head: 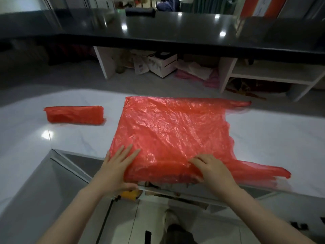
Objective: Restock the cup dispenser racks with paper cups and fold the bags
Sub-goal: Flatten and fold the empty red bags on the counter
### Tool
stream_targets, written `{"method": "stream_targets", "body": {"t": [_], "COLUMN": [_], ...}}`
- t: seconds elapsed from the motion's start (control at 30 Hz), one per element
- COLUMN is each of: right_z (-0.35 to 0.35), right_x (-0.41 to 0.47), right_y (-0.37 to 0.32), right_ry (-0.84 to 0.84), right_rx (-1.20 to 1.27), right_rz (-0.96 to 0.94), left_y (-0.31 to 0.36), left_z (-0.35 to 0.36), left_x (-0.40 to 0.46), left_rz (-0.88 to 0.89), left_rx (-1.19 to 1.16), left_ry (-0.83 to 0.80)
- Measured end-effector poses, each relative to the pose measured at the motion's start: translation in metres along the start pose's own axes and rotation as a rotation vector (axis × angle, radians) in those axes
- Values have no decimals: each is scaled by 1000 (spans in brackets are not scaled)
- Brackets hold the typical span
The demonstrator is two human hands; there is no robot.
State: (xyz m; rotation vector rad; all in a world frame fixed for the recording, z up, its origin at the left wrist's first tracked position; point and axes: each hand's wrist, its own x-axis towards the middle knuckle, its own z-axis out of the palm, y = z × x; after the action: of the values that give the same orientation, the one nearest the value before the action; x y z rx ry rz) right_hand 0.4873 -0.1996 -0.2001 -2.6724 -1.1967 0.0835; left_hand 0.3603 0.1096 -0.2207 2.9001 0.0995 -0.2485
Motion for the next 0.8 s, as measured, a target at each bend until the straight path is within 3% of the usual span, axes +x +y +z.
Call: {"method": "stream_targets", "body": {"t": [0.27,0.43,0.67,0.8], "right_z": [-8,-4,-10,-12], "right_x": [13,-13,-27,-39], "right_y": [11,39,73,88], "right_ry": [308,275,308,301], "right_rx": [-22,-133,-236,-286], "right_rz": [41,152,347,425], "left_y": [3,1,13,8], "left_z": [-7,-11,-23,-18], "left_x": [26,37,58,68], "left_rz": [5,-54,-119,-123], "left_rx": [47,56,127,115], "left_ry": [-49,-57,212,165]}}
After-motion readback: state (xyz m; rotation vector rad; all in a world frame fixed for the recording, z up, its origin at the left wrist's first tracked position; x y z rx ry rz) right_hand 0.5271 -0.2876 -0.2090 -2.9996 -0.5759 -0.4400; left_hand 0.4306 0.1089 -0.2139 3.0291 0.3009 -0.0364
